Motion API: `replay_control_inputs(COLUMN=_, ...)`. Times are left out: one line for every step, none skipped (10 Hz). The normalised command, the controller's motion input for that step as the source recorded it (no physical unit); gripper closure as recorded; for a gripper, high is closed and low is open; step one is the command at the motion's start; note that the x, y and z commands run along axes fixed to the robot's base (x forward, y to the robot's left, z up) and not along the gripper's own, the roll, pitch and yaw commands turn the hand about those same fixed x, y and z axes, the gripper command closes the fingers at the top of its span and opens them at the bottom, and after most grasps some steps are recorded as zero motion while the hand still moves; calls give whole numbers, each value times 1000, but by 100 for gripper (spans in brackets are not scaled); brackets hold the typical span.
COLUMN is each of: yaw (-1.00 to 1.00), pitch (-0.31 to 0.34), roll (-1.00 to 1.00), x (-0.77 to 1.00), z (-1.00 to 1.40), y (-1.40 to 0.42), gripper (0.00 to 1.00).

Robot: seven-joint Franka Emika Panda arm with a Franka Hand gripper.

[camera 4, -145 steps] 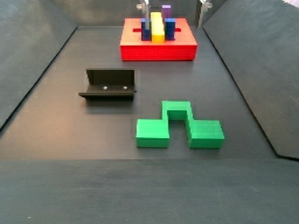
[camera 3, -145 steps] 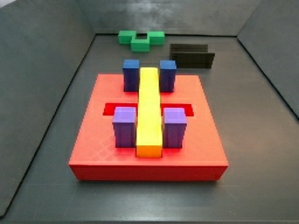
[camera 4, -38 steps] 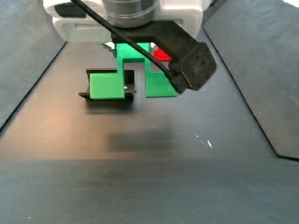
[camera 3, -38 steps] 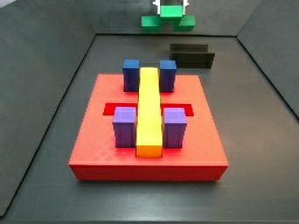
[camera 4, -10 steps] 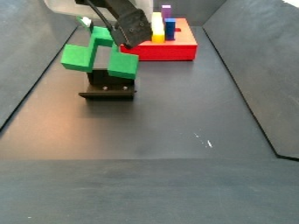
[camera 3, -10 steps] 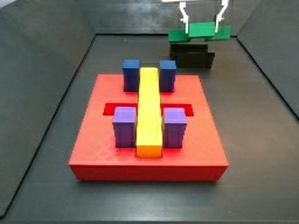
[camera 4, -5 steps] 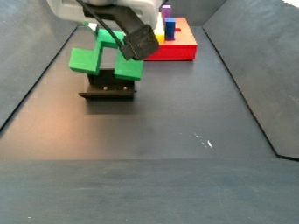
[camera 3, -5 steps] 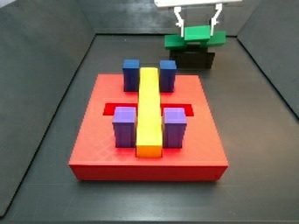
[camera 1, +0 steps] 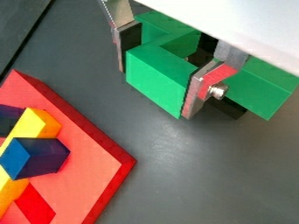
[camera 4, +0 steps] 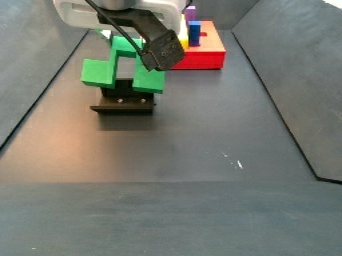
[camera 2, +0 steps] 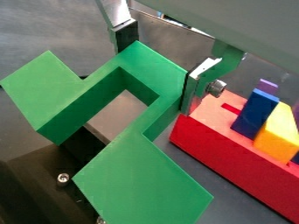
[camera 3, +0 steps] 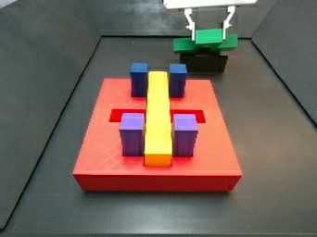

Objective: Pick up the green object. Move up. Place the green object on the fixture. Regrasp the green object. Move to above the board. Insert the green object.
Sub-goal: Place the green object on the fixture.

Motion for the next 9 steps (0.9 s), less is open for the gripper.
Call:
replay_control_inputs(yaw=326, pitch=0, roll=-126, x=0, z=0, y=0, gripper=100)
replay_control_inputs(yaw=180, pitch=0, roll=-160, x=0, z=0, y=0, gripper=100)
replay_control_inputs(yaw=57, pitch=0, roll=-69, x=-23, z=-20, y=0, gripper=100)
replay_control_inputs(yaw=0, pitch=0, roll=-83, x=0, z=-60, y=51, gripper=100)
replay_control_inputs(yaw=-63, pitch=0, roll=-71, x=0, z=-74, y=89, gripper=100)
replay_control_inputs(yaw=-126, pitch=0, roll=-166, x=0, z=-54, y=117, gripper=100)
replay_control_inputs(yaw=-163, pitch=0, roll=-269, x=0, z=-240, y=63, gripper=100)
replay_control_inputs(yaw=-197, pitch=0, roll=-291, x=0, z=-234, y=86, gripper=100)
replay_control_inputs(yaw=-226, pitch=0, roll=-197, x=66, z=-294, y=77, gripper=100)
